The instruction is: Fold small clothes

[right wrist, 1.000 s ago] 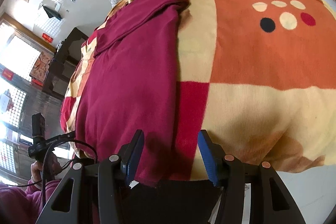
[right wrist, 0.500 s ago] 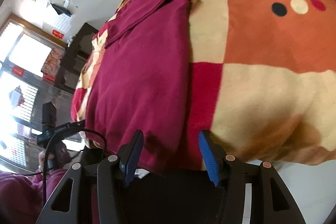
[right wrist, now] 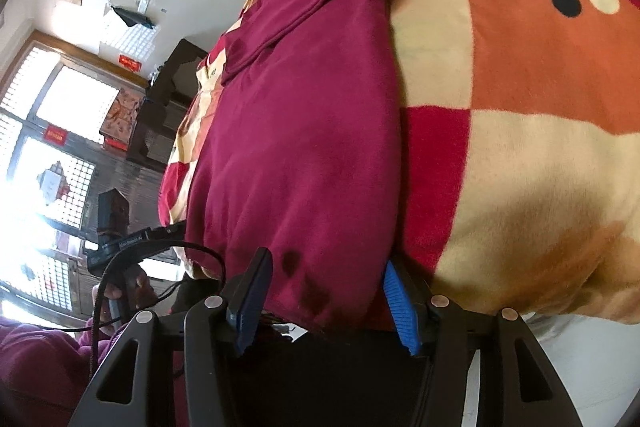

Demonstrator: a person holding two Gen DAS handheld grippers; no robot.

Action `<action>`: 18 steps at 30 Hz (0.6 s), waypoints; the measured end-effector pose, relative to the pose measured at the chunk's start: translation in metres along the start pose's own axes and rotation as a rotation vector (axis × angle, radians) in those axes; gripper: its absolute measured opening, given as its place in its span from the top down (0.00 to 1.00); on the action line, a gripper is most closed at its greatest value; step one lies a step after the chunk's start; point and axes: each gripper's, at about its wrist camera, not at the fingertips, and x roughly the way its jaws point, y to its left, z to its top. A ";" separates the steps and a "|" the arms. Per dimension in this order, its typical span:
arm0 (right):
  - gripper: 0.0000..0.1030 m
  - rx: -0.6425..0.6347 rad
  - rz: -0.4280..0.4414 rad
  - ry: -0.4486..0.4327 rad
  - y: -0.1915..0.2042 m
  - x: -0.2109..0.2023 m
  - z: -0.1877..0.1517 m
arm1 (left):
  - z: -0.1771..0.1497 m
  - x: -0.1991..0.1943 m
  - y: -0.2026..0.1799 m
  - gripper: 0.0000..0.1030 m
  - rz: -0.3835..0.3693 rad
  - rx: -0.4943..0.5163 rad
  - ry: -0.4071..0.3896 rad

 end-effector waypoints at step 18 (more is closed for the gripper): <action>0.92 -0.152 0.017 -0.060 0.018 -0.024 0.010 | 0.005 -0.029 -0.022 0.93 -0.002 0.076 -0.083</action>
